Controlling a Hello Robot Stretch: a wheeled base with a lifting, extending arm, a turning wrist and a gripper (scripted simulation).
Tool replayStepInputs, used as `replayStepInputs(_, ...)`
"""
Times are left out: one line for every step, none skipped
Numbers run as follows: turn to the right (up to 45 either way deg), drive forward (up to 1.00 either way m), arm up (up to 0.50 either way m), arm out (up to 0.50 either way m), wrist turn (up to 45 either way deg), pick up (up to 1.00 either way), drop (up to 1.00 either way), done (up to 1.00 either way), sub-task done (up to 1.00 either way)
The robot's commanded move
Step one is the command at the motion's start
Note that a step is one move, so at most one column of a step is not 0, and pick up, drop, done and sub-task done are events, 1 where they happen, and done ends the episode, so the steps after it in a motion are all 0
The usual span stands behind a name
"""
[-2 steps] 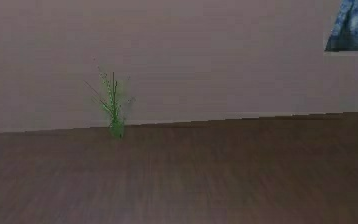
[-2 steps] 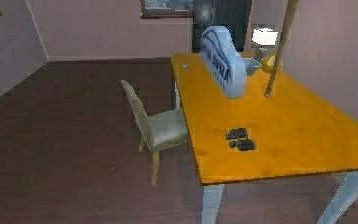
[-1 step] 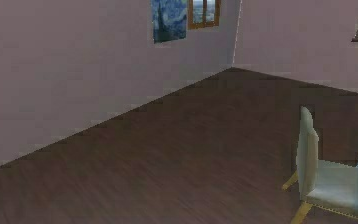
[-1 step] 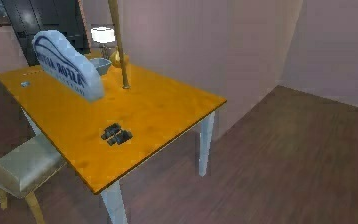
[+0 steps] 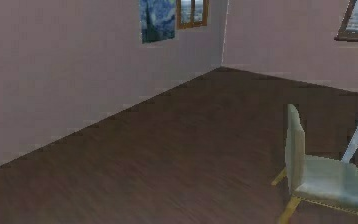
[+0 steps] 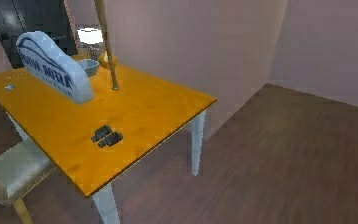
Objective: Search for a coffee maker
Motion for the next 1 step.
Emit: replayStepInputs(0.0,1.00,0.00,0.00,0.0,0.00,0.00,0.00,0.00)
